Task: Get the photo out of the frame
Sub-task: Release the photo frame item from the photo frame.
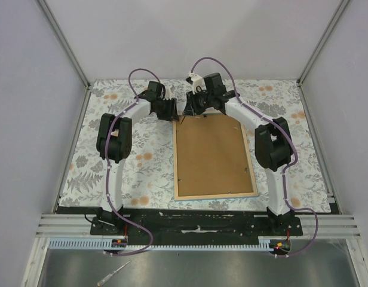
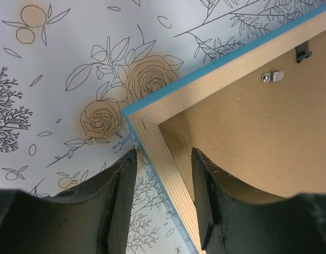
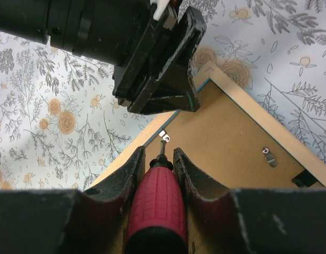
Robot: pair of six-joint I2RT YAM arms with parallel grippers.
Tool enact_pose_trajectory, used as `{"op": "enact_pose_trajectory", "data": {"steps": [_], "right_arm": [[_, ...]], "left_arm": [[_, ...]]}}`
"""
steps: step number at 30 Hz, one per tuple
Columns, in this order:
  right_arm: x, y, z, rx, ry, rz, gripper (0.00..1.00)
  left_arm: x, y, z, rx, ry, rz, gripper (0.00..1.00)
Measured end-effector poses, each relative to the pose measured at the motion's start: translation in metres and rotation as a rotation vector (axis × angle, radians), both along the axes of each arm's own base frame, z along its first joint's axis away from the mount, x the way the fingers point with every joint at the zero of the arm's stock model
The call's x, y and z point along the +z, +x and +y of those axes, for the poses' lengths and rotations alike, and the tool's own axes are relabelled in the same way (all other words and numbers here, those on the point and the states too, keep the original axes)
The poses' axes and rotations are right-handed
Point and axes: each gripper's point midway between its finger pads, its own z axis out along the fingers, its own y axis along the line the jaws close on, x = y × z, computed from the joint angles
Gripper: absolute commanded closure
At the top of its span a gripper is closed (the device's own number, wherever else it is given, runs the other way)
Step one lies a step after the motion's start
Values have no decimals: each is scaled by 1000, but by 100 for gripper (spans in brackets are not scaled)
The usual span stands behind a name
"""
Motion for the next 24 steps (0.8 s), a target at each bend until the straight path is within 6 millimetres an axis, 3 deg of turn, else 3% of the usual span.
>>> {"op": "enact_pose_trajectory", "data": {"steps": [11, 24], "right_arm": [[-16, -6, 1, -2, -16, 60, 100], [-25, -3, 20, -1, -13, 94, 100]], "left_arm": [[-1, 1, -1, 24, -18, 0, 50], [-1, 1, -2, 37, -27, 0, 51]]}}
